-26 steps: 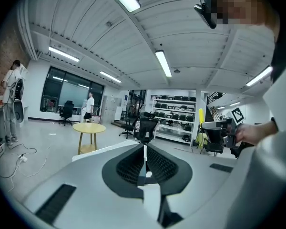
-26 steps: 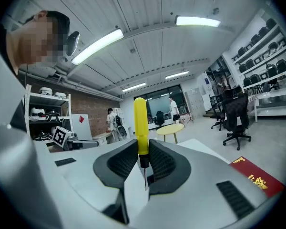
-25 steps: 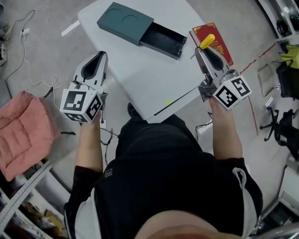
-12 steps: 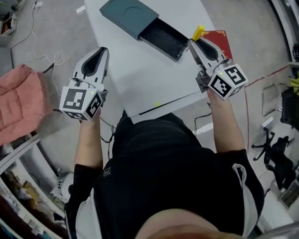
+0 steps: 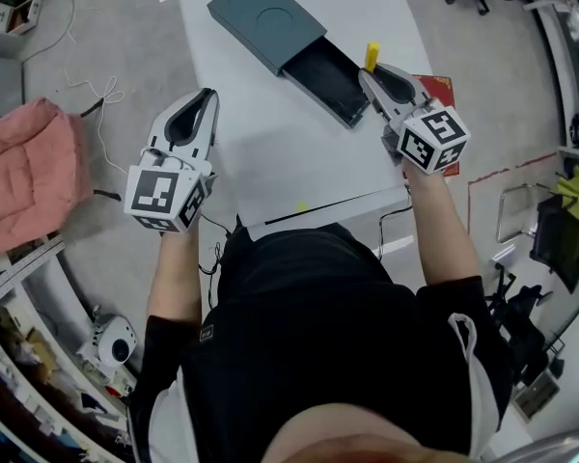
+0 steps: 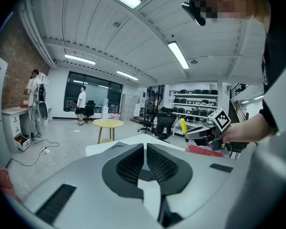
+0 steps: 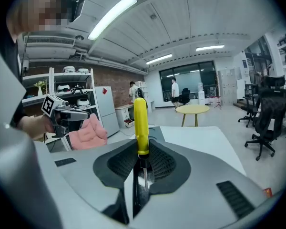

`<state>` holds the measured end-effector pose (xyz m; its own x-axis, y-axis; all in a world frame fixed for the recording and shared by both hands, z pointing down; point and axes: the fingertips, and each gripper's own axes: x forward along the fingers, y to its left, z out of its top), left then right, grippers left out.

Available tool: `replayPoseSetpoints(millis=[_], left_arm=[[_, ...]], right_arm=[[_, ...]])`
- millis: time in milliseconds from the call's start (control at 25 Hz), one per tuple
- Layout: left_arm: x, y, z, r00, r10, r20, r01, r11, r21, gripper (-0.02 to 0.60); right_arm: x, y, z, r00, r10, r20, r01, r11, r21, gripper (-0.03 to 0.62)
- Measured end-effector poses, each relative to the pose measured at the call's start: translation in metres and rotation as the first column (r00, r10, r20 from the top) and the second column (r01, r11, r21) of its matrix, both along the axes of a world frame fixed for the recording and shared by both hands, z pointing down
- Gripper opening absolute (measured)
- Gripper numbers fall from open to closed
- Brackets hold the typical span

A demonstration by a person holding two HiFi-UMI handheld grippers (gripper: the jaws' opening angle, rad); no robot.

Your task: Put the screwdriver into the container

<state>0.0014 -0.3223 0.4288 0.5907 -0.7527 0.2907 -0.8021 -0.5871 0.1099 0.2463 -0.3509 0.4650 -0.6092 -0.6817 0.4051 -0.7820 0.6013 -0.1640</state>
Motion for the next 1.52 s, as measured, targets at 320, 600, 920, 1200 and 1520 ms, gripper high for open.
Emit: replayPoseSetpoints(millis=[320,600,920,1200,1520], left_arm=[[0.0,-0.009,0.007,1.0,-0.004,-0.025,0.004,1.0,-0.012,0.032],[-0.006,-0.005,0.022,0.999,-0.023,-0.034,0.022,0.999,-0.043,0.032],[-0.014,0.001,0.019,0.999,-0.04,-0.034,0.038,0.998,-0.041,0.032],[-0.025,0.011,0.024,0.998,-0.055,-0.044,0.052,0.997,-0.054,0.032],[-0.049,0.023,0.019,0.996,-0.079,-0.04,0.077,0.996,-0.04,0.032]], right_arm=[[-0.023,-0.02,0.049,0.978,-0.123,-0.166,0.112,0.991,-0.076,0.086],[-0.032,-0.029,0.095,0.934,-0.227,-0.277,0.184,0.968,-0.172,0.086],[-0.042,-0.023,0.146,0.837,-0.381,-0.393,0.254,0.906,-0.337,0.086],[-0.041,-0.022,0.179,0.732,-0.458,-0.504,0.257,0.871,-0.419,0.086],[-0.036,-0.021,0.2,0.694,-0.475,-0.542,0.219,0.856,-0.469,0.087]])
